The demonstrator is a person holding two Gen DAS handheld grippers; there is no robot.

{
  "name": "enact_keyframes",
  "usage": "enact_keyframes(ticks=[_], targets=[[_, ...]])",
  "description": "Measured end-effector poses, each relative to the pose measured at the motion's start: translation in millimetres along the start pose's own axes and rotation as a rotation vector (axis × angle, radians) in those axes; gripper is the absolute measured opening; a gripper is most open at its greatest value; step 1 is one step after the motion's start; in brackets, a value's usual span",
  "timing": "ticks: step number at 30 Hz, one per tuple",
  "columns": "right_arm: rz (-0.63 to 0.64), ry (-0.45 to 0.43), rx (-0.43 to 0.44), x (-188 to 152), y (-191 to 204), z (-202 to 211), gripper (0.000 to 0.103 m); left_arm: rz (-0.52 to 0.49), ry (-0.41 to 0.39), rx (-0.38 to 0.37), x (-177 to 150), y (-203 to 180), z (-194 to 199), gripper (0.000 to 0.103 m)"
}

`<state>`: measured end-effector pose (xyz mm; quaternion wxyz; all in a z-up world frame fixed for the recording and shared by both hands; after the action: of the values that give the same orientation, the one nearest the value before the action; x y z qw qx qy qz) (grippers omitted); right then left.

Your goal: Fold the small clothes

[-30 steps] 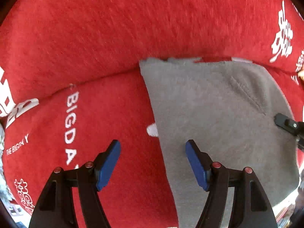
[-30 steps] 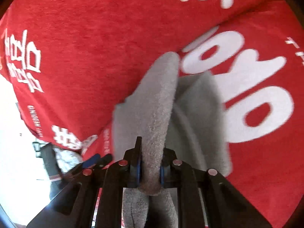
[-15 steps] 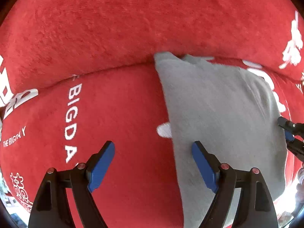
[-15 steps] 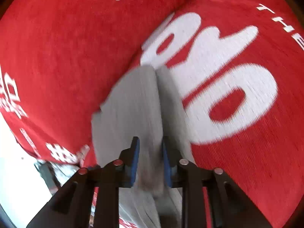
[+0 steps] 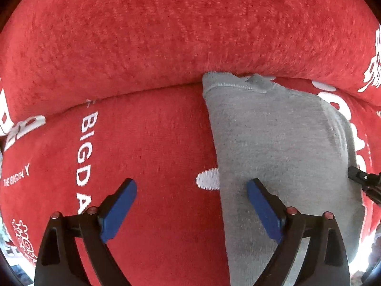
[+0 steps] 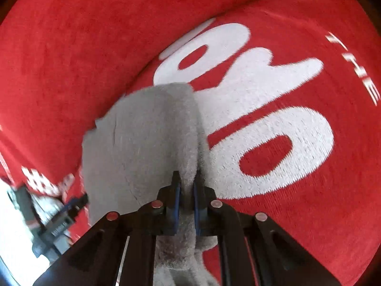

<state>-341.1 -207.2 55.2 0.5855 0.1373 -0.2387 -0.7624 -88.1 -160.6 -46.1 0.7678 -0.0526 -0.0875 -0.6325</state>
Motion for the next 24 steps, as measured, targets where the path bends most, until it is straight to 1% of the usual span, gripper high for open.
enact_keyframes(ticks=[2, 4, 5, 6, 7, 9, 13, 15, 18, 20, 22, 23, 24], targets=[[0.01, -0.016, -0.039, -2.7, 0.5, 10.4, 0.011, -0.01, 0.028, -0.015, -3.6, 4.1, 4.4, 0.095], [0.053, -0.036, -0.071, -8.1, 7.6, 24.6, 0.012, -0.021, 0.038, -0.044, -9.2, 6.2, 11.9, 0.095], [0.07, -0.038, -0.068, -11.7, 12.8, 29.8, 0.012, -0.025, 0.041, -0.06, -12.4, 6.5, 15.7, 0.095], [0.087, -0.032, -0.046, -14.7, 14.2, 39.0, 0.012, -0.032, 0.046, -0.08, -17.4, 5.2, 20.3, 0.095], [0.113, -0.017, -0.011, -24.6, 24.0, 45.7, 0.012, -0.042, 0.05, -0.094, -21.8, 3.2, 23.8, 0.095], [0.163, 0.006, 0.011, -41.6, 38.0, 52.5, 0.012, -0.07, 0.057, -0.11, -32.0, -7.0, 32.2, 0.095], [0.253, 0.049, 0.008, -75.6, 55.5, 57.0, 0.012, -0.126, 0.079, -0.113, -60.8, -27.4, 31.5, 0.095], [0.287, 0.062, -0.025, -87.1, 55.0, 57.5, 0.012, -0.141, 0.113, -0.095, -79.4, -32.8, 22.5, 0.095], [0.332, 0.082, -0.106, -104.1, 44.6, 53.6, 0.012, -0.146, 0.169, -0.084, -103.2, -36.6, 6.2, 0.095], [0.359, 0.08, -0.16, -110.2, 35.8, 54.8, 0.012, -0.127, 0.177, -0.1, -110.0, -35.5, 3.3, 0.095], [0.402, 0.049, -0.231, -111.6, 28.4, 60.5, 0.021, -0.114, 0.179, -0.108, -110.8, -34.2, 4.1, 0.095], [0.407, 0.046, -0.245, -110.7, 24.7, 60.6, 0.026, -0.111, 0.182, -0.111, -110.6, -34.0, 3.7, 0.095], [0.4, 0.054, -0.24, -110.1, 21.2, 59.8, 0.04, -0.11, 0.184, -0.112, -111.2, -33.5, 2.8, 0.095]])
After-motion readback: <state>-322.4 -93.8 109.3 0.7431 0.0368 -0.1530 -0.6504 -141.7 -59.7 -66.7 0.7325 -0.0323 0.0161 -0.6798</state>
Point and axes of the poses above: each gripper's, at about its wrist camera, not at the fingertips, and z roughly against the way its jaws point, y to its left, x to its top, the point moved 7 cm from there along -z, roughly the way its jaws point, and after that the axes turned 2 degrees about x, right-handed, at the moved point
